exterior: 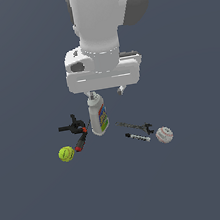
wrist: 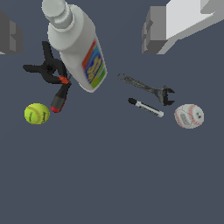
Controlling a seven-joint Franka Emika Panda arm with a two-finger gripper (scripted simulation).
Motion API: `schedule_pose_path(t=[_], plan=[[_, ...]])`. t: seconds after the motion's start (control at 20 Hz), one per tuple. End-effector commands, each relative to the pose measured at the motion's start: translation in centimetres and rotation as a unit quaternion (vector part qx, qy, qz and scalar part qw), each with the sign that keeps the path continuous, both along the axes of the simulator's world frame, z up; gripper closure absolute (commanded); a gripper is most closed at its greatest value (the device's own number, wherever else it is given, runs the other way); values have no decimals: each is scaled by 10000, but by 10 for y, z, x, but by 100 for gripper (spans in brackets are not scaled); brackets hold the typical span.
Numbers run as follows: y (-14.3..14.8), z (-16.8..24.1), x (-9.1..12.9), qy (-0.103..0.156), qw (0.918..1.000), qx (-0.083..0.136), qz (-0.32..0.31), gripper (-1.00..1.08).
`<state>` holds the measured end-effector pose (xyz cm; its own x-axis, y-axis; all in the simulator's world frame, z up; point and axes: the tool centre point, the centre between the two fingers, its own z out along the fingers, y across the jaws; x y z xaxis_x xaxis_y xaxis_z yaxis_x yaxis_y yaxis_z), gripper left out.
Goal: Pick up a designated object from a clutter of objects.
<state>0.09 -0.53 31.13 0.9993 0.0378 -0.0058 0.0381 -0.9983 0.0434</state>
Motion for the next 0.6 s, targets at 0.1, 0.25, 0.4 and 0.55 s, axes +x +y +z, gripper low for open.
schedule_pose_path(t=[0.1,0.25,0.4,0.55], plan=[[0,0,0,4,10000,1,9,-92],[-1,-2,0,25,10000,4,57,-92],[-2,-2,0,48,9999,5,113,-92],[-1,-2,-1,52,9999,4,128,-92]])
